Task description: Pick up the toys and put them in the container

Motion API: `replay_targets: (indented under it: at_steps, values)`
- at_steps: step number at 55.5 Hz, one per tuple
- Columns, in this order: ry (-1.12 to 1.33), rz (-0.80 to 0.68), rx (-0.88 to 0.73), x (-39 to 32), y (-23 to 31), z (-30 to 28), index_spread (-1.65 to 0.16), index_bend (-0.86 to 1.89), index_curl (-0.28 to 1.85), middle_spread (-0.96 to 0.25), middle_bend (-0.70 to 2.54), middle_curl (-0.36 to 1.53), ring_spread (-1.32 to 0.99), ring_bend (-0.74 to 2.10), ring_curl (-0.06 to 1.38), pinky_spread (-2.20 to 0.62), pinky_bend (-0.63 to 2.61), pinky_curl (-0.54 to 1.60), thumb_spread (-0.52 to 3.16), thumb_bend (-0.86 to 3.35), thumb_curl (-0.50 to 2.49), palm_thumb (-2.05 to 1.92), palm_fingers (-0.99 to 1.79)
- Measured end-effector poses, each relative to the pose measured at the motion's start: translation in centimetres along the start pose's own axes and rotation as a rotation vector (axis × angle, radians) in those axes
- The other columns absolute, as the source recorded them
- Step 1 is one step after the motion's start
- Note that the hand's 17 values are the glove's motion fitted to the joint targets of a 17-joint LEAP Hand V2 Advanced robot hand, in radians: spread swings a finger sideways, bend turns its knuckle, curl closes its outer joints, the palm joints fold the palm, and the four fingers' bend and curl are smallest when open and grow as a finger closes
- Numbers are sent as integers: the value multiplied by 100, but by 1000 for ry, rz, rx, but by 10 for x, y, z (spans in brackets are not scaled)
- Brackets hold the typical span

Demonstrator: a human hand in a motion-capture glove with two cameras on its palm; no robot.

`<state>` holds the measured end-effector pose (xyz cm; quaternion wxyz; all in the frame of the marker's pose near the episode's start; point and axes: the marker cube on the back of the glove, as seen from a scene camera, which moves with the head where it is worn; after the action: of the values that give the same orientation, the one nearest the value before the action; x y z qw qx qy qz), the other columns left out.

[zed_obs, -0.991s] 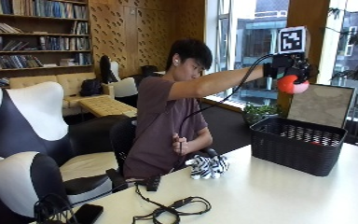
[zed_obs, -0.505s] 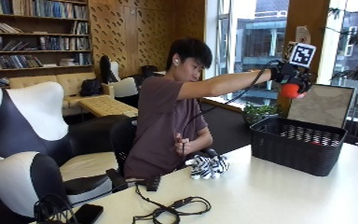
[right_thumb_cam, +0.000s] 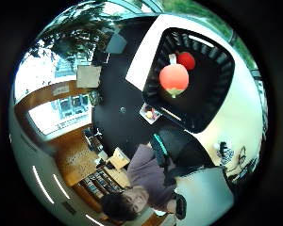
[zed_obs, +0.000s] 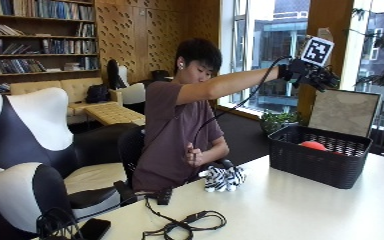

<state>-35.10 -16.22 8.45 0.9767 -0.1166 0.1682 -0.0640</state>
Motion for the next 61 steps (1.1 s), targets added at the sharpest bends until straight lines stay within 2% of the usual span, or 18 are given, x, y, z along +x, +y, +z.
replay_targets:
  at_steps: [3,8,13,24,30,37,39,42,45,54,57,61]
  values:
    - [44,126,16,23,5,-2,-18,3,25,10,6,35,6,18,49,9,113,41,114,-2,59,15,-43]
    - [42,-3,52,87,42,-8,-18,4,22,10,8,31,7,17,47,10,110,39,118,-1,55,15,-40]
    - [62,25,76,151,76,-8,-17,4,19,10,9,28,9,17,46,10,108,38,121,-1,51,16,-37]
    - [53,96,132,241,141,18,-16,2,15,11,13,25,10,22,45,10,105,36,123,-2,45,17,-30]
    - [20,135,154,290,162,69,-16,1,12,9,15,25,9,31,47,9,107,36,124,-2,43,17,-21]
    - [47,-39,116,307,166,126,-16,3,10,7,16,25,8,38,49,8,109,37,123,-2,40,16,-21]
    - [47,-25,109,310,163,139,-16,3,10,7,16,26,8,39,49,8,110,37,123,-2,40,15,-21]
    - [10,87,81,300,150,191,-16,4,10,7,16,26,8,39,49,8,111,37,123,-2,39,14,-22]
    - [8,66,32,284,142,252,-16,4,10,7,16,26,8,38,49,7,112,37,123,-2,38,14,-23]
    - [43,27,-75,250,129,371,-16,4,10,7,15,26,8,37,48,7,112,37,122,-2,36,12,-25]
    - [78,40,-46,246,124,391,-16,3,10,8,15,26,7,41,48,7,112,36,121,-4,35,8,-23]
    - [75,52,81,248,118,398,-14,-8,6,9,20,28,6,53,51,6,116,37,119,-4,33,3,-17]
